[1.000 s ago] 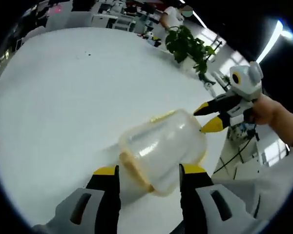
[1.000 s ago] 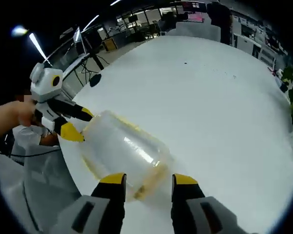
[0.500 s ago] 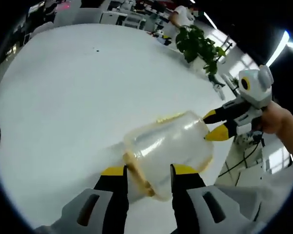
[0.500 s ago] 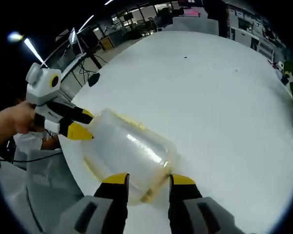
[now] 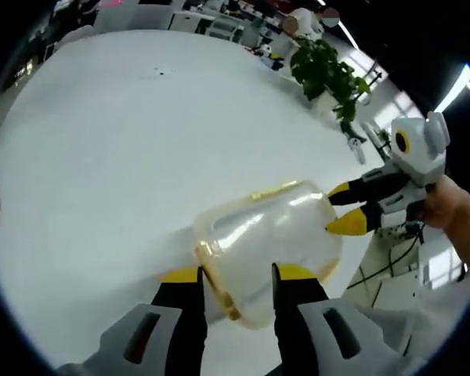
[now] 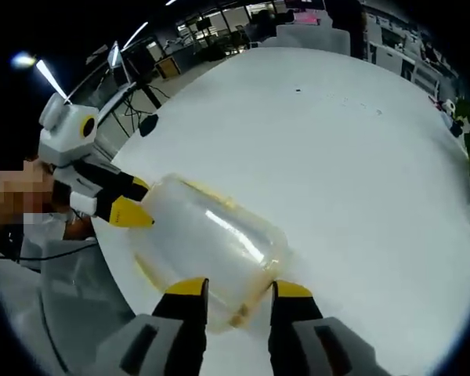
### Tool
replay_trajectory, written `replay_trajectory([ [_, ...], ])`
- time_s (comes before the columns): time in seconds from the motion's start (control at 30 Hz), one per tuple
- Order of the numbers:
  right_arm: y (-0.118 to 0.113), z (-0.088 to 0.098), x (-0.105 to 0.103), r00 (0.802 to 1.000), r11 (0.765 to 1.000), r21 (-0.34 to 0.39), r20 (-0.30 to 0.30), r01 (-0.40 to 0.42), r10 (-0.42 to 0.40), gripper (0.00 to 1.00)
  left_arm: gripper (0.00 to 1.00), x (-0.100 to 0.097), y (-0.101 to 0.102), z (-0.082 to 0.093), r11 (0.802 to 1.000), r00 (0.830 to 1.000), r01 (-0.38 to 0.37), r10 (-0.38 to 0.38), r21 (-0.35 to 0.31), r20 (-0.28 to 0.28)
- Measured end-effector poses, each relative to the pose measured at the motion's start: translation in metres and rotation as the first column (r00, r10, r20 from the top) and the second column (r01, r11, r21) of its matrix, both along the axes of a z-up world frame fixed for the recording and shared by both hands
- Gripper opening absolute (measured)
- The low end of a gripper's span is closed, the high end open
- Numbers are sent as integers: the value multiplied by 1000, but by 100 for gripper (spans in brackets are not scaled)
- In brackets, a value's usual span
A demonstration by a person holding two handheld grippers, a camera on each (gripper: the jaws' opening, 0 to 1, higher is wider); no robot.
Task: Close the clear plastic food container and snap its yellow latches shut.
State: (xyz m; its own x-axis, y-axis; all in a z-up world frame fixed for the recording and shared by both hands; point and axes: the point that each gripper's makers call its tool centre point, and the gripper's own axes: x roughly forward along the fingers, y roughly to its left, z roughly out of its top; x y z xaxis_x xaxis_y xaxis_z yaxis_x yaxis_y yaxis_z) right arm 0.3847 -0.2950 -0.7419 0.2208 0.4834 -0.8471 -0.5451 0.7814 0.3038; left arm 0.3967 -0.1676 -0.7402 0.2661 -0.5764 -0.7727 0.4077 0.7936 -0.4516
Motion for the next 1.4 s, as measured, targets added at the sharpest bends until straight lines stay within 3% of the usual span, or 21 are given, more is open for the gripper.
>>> replay_trajectory([
  [0.23,-1,3,0,999,999,21,-7,36,-36,30,32,1,1,0,1000,1000,-7,7,4,0],
  [0.37,1,2,-4,998,998,28,-41,51,-50,34,37,-1,-4,1,999,998,33,-35,36,50],
  [0.47,-1,5,-6,1000,1000,1,2,1,-1,34,42,2,-7,3,993,986,98,-106,68,126],
  [0.57,0,11,-10,1000,999,26,9,-26,25,36,42,1,-3,7,978,961,179,-197,105,195],
  [0.67,-7,19,-12,998,999,22,41,-44,43,30,41,2,1,14,967,937,221,-246,123,248],
  [0.7,-9,23,-9,991,995,5,92,-95,94,28,41,4,1,19,963,923,237,-265,129,280],
  [0.73,-9,26,-9,985,992,-2,123,-126,125,28,41,3,-1,22,943,894,300,-330,144,304],
  [0.77,-8,29,-8,977,988,-7,144,-155,154,30,43,1,-2,25,931,876,334,-364,148,317],
  [0.83,-4,35,-8,933,958,-29,222,-286,285,31,44,0,-5,34,918,848,369,-397,148,350],
  [0.87,-3,38,-10,903,938,-47,258,-344,344,29,43,0,-6,38,900,821,407,-436,158,370],
  [0.93,2,43,-12,864,910,-58,293,-410,408,25,43,-1,-10,45,881,786,446,-470,158,401],
  [1.03,10,51,-9,837,895,-45,335,-444,432,27,40,-6,-17,53,858,763,499,-503,124,407],
  [1.07,13,55,-10,837,894,-26,339,-447,429,27,40,-4,-17,54,865,776,488,-491,117,395],
  [1.1,21,61,-11,815,877,-11,362,-481,452,27,41,-4,-20,57,855,759,504,-505,121,410],
  [1.13,23,63,-11,802,869,-16,376,-495,464,26,39,-5,-25,61,831,719,540,-538,132,440],
  [1.17,29,68,-10,768,847,-23,408,-532,494,24,36,-8,-29,63,806,690,575,-571,141,445],
  [1.23,36,71,-10,736,823,-38,424,-567,527,23,31,-10,-36,65,791,670,595,-585,140,456],
  [1.27,39,72,-10,728,816,-40,427,-577,536,23,31,-10,-38,64,778,650,608,-603,159,463],
  [1.33,46,70,-10,726,804,-27,413,-594,551,25,34,-15,-47,61,752,627,638,-631,163,457],
  [1.37,49,69,-9,715,793,-35,411,-608,566,25,34,-17,-49,58,737,614,652,-650,177,448],
  [1.4,51,65,-8,681,767,-72,411,-638,606,25,34,-19,-52,53,725,606,664,-665,182,437],
])
